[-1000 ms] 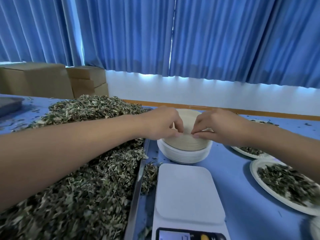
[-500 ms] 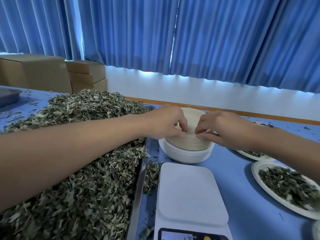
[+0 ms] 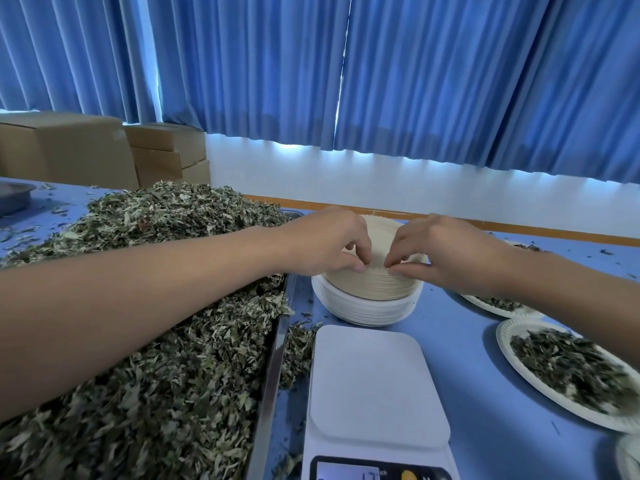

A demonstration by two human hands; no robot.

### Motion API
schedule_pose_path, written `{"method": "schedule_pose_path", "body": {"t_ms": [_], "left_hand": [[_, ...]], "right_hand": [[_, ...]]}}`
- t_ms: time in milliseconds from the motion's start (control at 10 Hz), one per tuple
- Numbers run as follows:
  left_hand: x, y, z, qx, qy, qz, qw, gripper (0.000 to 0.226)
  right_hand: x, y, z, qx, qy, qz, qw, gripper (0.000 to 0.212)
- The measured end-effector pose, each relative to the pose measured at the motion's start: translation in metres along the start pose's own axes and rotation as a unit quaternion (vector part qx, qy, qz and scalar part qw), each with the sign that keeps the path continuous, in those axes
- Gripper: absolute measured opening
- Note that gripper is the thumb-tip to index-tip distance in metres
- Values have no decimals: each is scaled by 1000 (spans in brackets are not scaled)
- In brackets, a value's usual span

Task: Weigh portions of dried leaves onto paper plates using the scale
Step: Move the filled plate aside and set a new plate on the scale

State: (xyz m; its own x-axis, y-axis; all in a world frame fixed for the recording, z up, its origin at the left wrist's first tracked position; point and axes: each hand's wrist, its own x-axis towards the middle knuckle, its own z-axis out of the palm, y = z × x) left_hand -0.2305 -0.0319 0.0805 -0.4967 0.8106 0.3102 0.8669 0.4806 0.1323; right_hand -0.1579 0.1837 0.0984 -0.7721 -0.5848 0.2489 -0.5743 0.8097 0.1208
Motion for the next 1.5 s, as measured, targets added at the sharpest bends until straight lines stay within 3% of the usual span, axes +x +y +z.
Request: {"method": "schedule_pose_path", "body": {"t_ms": [1000, 1500], "left_hand": [[-3, -3, 1, -23, -1, -7, 1000, 14], [-2, -1, 0, 8, -4, 21, 1000, 16]], "right_hand": [[-1, 0, 7, -93, 68, -96, 989, 16], [0, 0, 7, -46, 43, -81, 995, 19]]}}
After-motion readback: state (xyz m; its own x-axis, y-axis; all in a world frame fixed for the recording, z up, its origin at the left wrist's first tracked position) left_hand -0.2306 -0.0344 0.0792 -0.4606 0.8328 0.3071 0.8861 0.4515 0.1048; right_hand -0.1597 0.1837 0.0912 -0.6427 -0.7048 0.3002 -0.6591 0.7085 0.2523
